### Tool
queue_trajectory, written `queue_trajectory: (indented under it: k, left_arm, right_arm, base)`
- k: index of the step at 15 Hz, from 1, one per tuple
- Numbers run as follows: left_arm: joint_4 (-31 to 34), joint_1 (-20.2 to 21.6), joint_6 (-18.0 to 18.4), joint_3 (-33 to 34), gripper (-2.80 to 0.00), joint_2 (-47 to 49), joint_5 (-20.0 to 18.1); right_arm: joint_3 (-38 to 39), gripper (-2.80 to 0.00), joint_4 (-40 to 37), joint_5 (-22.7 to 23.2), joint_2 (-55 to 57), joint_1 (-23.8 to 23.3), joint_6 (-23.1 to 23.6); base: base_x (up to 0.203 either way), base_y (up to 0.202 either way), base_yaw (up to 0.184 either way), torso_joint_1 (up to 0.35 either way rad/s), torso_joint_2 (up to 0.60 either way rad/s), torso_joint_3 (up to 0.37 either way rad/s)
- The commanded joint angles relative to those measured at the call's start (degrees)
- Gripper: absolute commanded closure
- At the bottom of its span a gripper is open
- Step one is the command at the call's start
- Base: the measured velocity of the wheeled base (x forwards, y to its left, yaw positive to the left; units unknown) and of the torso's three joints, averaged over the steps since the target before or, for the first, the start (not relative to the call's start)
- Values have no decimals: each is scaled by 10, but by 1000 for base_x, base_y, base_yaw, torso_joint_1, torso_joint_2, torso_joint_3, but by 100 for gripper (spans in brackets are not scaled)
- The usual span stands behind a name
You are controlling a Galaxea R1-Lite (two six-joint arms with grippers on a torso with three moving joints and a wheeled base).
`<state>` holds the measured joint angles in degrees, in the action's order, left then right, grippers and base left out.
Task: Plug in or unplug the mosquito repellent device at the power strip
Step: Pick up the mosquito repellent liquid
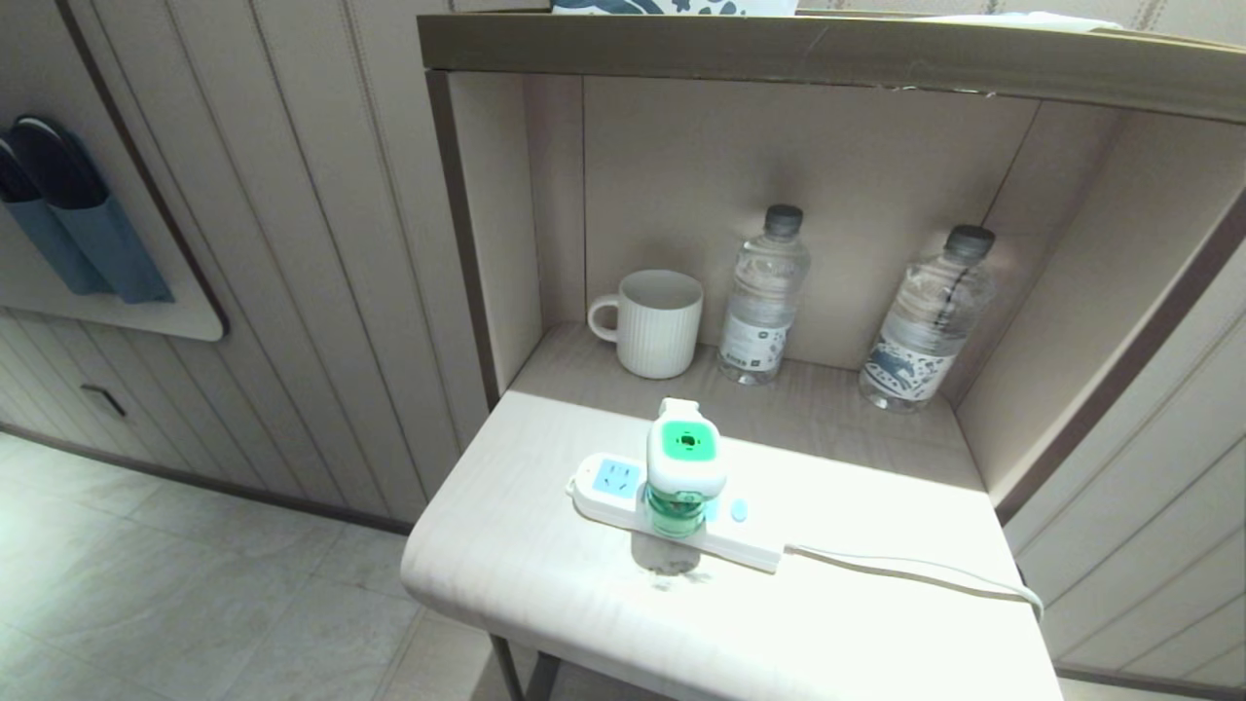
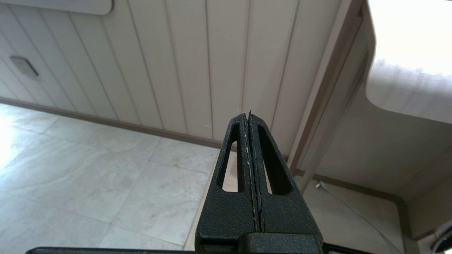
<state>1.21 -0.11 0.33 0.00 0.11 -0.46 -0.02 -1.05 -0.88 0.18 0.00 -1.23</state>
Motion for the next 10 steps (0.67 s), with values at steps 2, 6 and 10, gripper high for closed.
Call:
queue_trajectory:
  k: [2,6,10]
  left_arm:
    - [0,0,0,0,0,1,0]
    - [0,0,0,0,0,1,0]
    - [0,0,0,0,0,1,0]
  right_arm:
    - [-1,0,0,0,0,0,0]
    - [0,0,0,0,1,0,0]
    - [0,0,0,0,1,0,0]
  base:
    - [0,0,0,0,0,0]
    - [0,0,0,0,0,0]
    - [0,0,0,0,0,0]
